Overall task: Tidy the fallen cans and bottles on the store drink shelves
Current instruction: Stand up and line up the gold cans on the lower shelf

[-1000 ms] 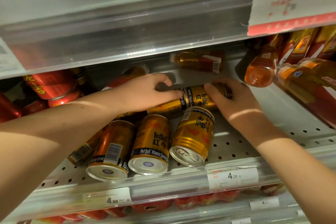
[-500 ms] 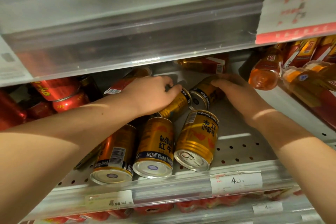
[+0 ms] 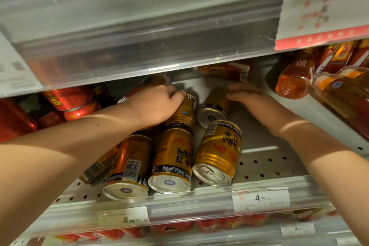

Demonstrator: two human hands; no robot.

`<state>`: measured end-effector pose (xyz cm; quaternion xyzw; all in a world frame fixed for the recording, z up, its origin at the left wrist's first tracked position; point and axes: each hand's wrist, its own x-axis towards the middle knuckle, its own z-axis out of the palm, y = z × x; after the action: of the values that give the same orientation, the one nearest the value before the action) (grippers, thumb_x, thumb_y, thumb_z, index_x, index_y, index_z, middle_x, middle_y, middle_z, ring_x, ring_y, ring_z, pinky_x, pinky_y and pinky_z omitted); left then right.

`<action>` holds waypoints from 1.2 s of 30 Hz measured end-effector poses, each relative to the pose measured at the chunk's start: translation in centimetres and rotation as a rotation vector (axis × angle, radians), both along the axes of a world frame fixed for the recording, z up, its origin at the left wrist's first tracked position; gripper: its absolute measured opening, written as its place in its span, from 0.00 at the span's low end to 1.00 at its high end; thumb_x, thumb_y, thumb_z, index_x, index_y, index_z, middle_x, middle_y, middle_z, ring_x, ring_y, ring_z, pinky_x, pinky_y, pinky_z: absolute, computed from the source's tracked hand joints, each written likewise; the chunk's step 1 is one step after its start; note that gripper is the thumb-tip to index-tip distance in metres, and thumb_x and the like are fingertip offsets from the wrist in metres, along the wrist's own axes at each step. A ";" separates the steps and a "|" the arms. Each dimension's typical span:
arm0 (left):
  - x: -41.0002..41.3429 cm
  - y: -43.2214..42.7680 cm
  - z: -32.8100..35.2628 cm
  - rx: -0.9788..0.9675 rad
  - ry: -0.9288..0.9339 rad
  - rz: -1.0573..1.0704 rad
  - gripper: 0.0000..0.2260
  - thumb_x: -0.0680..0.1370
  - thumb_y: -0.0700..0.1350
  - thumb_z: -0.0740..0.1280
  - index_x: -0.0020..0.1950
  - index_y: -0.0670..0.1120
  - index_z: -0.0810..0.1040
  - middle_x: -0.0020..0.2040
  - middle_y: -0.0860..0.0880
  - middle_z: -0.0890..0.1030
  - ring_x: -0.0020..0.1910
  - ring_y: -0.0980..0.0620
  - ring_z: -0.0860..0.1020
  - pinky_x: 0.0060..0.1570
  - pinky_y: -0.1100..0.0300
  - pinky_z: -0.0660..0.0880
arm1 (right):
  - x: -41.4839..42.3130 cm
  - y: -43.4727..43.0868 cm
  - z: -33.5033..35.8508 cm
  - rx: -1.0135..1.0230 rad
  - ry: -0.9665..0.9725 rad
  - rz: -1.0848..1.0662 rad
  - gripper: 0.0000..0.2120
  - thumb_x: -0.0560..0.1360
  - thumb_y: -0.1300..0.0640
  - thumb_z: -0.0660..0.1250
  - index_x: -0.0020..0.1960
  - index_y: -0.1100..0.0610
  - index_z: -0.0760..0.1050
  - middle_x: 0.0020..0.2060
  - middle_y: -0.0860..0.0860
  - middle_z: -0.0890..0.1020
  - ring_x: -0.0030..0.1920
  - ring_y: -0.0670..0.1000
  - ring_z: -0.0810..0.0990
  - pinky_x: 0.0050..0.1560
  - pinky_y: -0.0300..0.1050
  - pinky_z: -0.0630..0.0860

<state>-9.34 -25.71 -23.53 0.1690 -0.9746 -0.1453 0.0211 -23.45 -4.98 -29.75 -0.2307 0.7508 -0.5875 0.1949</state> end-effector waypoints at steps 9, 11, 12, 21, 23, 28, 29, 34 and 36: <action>0.5 -0.7 0.1 0.147 -0.007 0.029 0.20 0.80 0.62 0.65 0.70 0.59 0.73 0.65 0.53 0.79 0.58 0.55 0.77 0.48 0.62 0.73 | 1.4 -0.7 0.0 0.075 0.069 0.133 0.11 0.78 0.44 0.66 0.59 0.36 0.79 0.61 0.41 0.79 0.64 0.47 0.75 0.71 0.52 0.67; 0.6 -0.9 -0.1 0.197 0.047 0.039 0.16 0.81 0.61 0.65 0.66 0.57 0.77 0.61 0.54 0.81 0.59 0.54 0.79 0.60 0.53 0.76 | 1.3 -0.8 -0.1 0.058 0.092 0.073 0.12 0.78 0.42 0.65 0.60 0.37 0.78 0.60 0.41 0.78 0.65 0.47 0.75 0.69 0.49 0.67; 0.6 -0.9 -0.1 0.208 0.067 0.043 0.15 0.81 0.60 0.64 0.64 0.56 0.78 0.60 0.55 0.82 0.59 0.53 0.79 0.64 0.51 0.75 | 1.3 -0.9 -0.1 0.055 0.101 0.060 0.13 0.78 0.40 0.65 0.61 0.38 0.78 0.60 0.41 0.78 0.64 0.47 0.75 0.68 0.48 0.67; 0.7 -0.9 -0.3 0.212 0.091 0.052 0.12 0.82 0.59 0.63 0.58 0.54 0.81 0.53 0.54 0.82 0.54 0.54 0.80 0.56 0.56 0.75 | 1.5 -1.0 0.2 0.103 0.132 0.088 0.15 0.78 0.39 0.63 0.63 0.40 0.77 0.55 0.39 0.78 0.58 0.45 0.76 0.61 0.45 0.69; 0.6 -1.1 -0.2 0.152 0.091 0.106 0.14 0.83 0.62 0.60 0.58 0.56 0.80 0.55 0.55 0.81 0.56 0.52 0.78 0.50 0.58 0.71 | 1.6 -1.0 0.3 0.105 0.142 0.098 0.16 0.79 0.40 0.63 0.64 0.42 0.77 0.56 0.41 0.78 0.58 0.45 0.76 0.57 0.41 0.69; 0.2 -2.2 0.1 0.048 0.184 0.243 0.11 0.83 0.57 0.60 0.62 0.56 0.76 0.57 0.51 0.78 0.54 0.49 0.76 0.49 0.56 0.69 | 1.6 -1.0 0.0 0.171 0.204 0.071 0.18 0.77 0.33 0.60 0.62 0.39 0.74 0.47 0.33 0.74 0.44 0.34 0.71 0.41 0.31 0.62; 0.1 -2.4 0.0 0.039 0.215 0.244 0.10 0.83 0.56 0.61 0.60 0.54 0.77 0.56 0.51 0.78 0.53 0.50 0.76 0.49 0.56 0.69 | 1.5 -0.9 -0.1 0.162 0.195 0.041 0.19 0.76 0.31 0.59 0.61 0.39 0.74 0.46 0.33 0.73 0.44 0.34 0.71 0.42 0.32 0.62; 0.2 -2.7 0.0 -0.036 0.192 0.246 0.12 0.83 0.60 0.60 0.50 0.53 0.74 0.44 0.53 0.75 0.49 0.49 0.74 0.50 0.56 0.67 | 0.5 0.3 0.3 0.077 0.072 -0.082 0.25 0.65 0.24 0.60 0.52 0.39 0.78 0.54 0.47 0.83 0.59 0.53 0.80 0.66 0.57 0.73; 0.4 -2.8 0.3 -0.066 0.067 0.264 0.12 0.82 0.62 0.59 0.49 0.55 0.71 0.44 0.52 0.75 0.49 0.47 0.73 0.51 0.56 0.66 | 0.3 0.8 0.6 0.062 0.046 -0.098 0.23 0.64 0.24 0.62 0.47 0.40 0.78 0.51 0.49 0.84 0.56 0.53 0.82 0.66 0.58 0.73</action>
<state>-8.93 -28.49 -23.22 0.2900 -0.9469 -0.1145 0.0782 -23.16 -4.21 -29.17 -0.2009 0.7833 -0.5674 0.1555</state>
